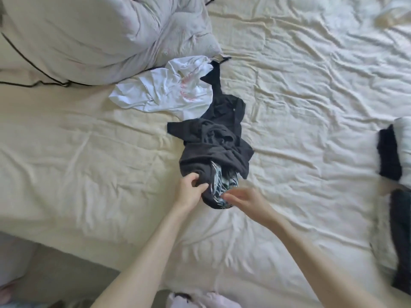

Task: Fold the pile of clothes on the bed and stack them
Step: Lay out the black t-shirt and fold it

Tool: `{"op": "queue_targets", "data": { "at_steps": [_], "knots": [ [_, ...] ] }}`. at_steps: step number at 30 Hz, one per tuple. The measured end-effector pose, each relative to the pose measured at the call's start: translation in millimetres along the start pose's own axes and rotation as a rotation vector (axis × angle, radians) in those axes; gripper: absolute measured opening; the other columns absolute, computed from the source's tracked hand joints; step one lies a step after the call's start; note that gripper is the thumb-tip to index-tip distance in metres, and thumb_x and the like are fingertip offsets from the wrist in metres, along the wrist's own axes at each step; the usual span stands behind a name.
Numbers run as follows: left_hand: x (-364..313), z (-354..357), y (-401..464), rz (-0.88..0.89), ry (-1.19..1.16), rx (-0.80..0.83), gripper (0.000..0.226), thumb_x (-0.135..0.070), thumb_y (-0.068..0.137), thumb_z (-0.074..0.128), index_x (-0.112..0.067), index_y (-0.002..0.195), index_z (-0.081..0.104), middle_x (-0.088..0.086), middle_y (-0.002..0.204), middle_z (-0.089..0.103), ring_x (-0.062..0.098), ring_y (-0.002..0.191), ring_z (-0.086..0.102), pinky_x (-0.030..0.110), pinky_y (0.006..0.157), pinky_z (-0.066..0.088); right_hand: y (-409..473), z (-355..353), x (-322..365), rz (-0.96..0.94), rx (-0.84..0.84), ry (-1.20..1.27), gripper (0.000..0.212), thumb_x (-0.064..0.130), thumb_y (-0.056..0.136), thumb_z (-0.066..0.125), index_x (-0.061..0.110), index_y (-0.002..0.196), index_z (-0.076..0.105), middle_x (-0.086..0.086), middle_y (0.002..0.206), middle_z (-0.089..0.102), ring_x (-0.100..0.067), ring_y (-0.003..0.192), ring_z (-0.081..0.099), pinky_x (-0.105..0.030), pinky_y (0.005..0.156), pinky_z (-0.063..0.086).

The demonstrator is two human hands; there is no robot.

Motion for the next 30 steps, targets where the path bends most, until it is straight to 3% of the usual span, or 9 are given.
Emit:
{"op": "queue_targets", "data": {
  "at_steps": [3,9,12,13,15,20,23,26,30],
  "knots": [
    [-9,-36,-52,0.16,0.226,-0.03,0.009,-0.002,0.079,0.069,-0.006,0.079,0.061,0.005,0.073,0.055,0.015,0.069,0.044,0.016,0.059,0.036,-17,-6,5,0.064,-0.189,0.026,0.025,0.03,0.093,0.058,0.016,0.113,0.064,0.008,0.1,0.066,-0.004,0.092,0.062,-0.015,0.074,0.043],
    [-50,-109,-121,0.338,0.332,-0.032,0.023,-0.009,0.084,0.066,-0.009,0.107,0.068,-0.004,0.097,0.069,0.011,0.091,0.062,0.015,0.08,0.046,-19,29,69,-0.111,-0.14,-0.224,0.073,0.027,0.086,0.069,0.02,0.147,0.03,-0.001,0.153,0.027,-0.018,0.141,0.025,-0.029,0.112,0.022],
    [-79,-141,-147,0.459,0.364,-0.06,0.019,-0.008,0.085,0.064,-0.015,0.101,0.07,-0.017,0.082,0.064,0.004,0.082,0.06,0.005,0.071,0.042,-12,47,107,-0.161,-0.073,-0.332,0.042,0.022,0.084,0.07,0.011,0.123,0.059,0.0,0.118,0.062,-0.009,0.108,0.055,-0.023,0.088,0.037],
    [-87,-153,-157,0.484,0.36,-0.093,0.018,-0.008,0.085,0.064,-0.015,0.1,0.07,-0.019,0.081,0.063,0.004,0.082,0.061,0.004,0.071,0.042,-13,51,115,-0.155,-0.06,-0.357,0.02,0.022,0.085,0.069,0.008,0.1,0.067,0.003,0.086,0.065,-0.007,0.081,0.058,-0.02,0.069,0.038],
    [-98,-183,-171,0.509,0.335,-0.192,0.018,-0.009,0.084,0.066,-0.013,0.101,0.071,-0.021,0.077,0.061,0.005,0.079,0.061,0.002,0.069,0.041,-19,51,132,-0.123,-0.047,-0.287,0.023,0.021,0.088,0.066,0.002,0.076,0.062,-0.002,0.061,0.049,-0.014,0.059,0.044,-0.018,0.049,0.027],
    [-111,-275,-193,0.497,0.358,-0.485,0.017,-0.013,0.081,0.071,-0.009,0.097,0.074,-0.001,0.08,0.068,0.015,0.076,0.059,0.013,0.061,0.034,-42,25,231,-0.249,-0.069,-0.239,0.029,0.022,0.087,0.067,0.018,0.06,0.058,0.007,0.054,0.044,-0.004,0.049,0.038,-0.016,0.048,0.028],
    [-120,-318,-204,0.489,0.363,-0.648,0.015,-0.013,0.082,0.07,-0.008,0.095,0.073,0.0,0.079,0.065,0.021,0.079,0.059,0.018,0.062,0.032,-55,19,304,-0.32,-0.053,-0.249,0.025,0.026,0.086,0.068,0.007,0.07,0.067,0.0,0.06,0.051,-0.009,0.056,0.044,-0.022,0.056,0.033],
    [-125,-346,-220,0.503,0.232,-0.782,0.024,-0.01,0.086,0.065,-0.008,0.109,0.067,0.003,0.094,0.067,0.015,0.08,0.06,0.008,0.069,0.039,-65,14,360,-0.32,-0.097,-0.029,0.017,0.022,0.08,0.074,0.01,0.069,0.07,-0.004,0.061,0.063,-0.015,0.059,0.057,-0.021,0.055,0.046],
    [-134,-310,-249,0.696,0.14,-0.602,0.032,-0.02,0.084,0.069,-0.024,0.113,0.058,-0.021,0.097,0.057,-0.004,0.083,0.058,0.003,0.072,0.045,-66,33,421,-0.239,-0.071,0.135,0.036,0.023,0.072,0.081,0.004,0.099,0.069,-0.013,0.091,0.07,-0.027,0.086,0.066,-0.039,0.082,0.055]
  ]
}}
Point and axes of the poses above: each hand's wrist, its own y-axis towards the middle knuckle, its own z-axis out of the palm, x = y × z, the point moved 7 cm from there along y, towards the middle knuckle
